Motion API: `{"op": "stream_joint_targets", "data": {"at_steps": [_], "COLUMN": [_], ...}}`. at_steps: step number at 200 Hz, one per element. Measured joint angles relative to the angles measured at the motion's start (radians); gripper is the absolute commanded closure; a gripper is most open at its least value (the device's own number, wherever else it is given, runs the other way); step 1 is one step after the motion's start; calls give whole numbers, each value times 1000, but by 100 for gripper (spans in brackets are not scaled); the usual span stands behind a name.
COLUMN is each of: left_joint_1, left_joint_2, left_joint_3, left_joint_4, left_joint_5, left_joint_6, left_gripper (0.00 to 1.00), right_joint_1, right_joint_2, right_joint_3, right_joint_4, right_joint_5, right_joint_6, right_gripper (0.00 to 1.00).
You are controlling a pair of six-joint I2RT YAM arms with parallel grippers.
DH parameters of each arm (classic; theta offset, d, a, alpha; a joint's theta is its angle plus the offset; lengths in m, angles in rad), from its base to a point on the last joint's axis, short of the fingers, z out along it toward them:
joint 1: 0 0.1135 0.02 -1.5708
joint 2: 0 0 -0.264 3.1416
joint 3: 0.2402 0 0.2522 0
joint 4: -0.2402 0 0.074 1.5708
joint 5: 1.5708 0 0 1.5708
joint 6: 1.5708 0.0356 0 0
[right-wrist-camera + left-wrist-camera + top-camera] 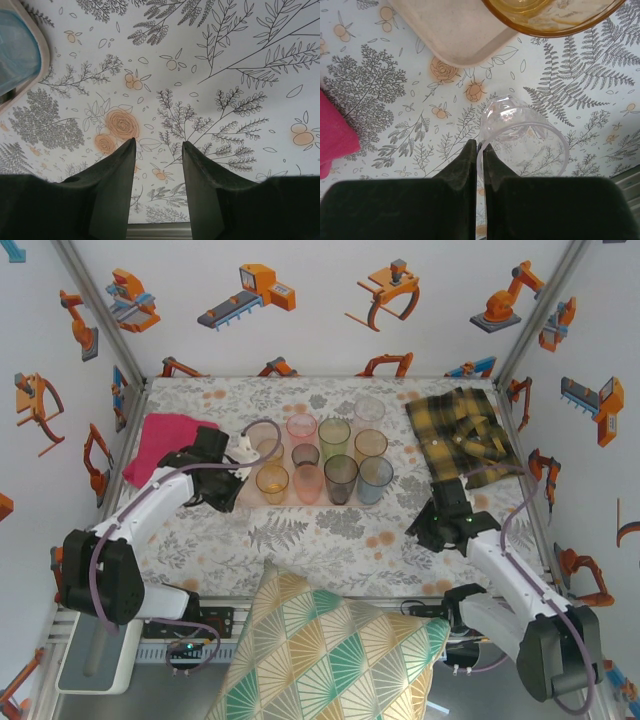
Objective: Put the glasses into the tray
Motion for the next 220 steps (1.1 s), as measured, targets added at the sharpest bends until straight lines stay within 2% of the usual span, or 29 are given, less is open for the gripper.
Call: {"op": "stream_joint_targets", "data": {"at_steps": [41,104,156,220], "left_joint_1": [16,86,92,92], "left_joint_2": [-13,-17,-10,79], "left_joint_3": [32,111,203,360], "left_joint_4": [-28,-69,-92,-106], "left_joint_5": [-3,9,17,20], "left_joint_6": [-1,-2,-5,-14], "left_gripper": [95,95,95,94], "right_joint_1": [-1,-1,-1,-1], "right_joint_2": [55,89,109,114], "right_joint_3": [30,35,41,41], "right_joint_4": [8,13,21,27], "right_joint_5": [-23,-34,-51,-51], "right_joint_6": [-9,-10,-11,-13], "right_gripper": [59,59,59,59]}}
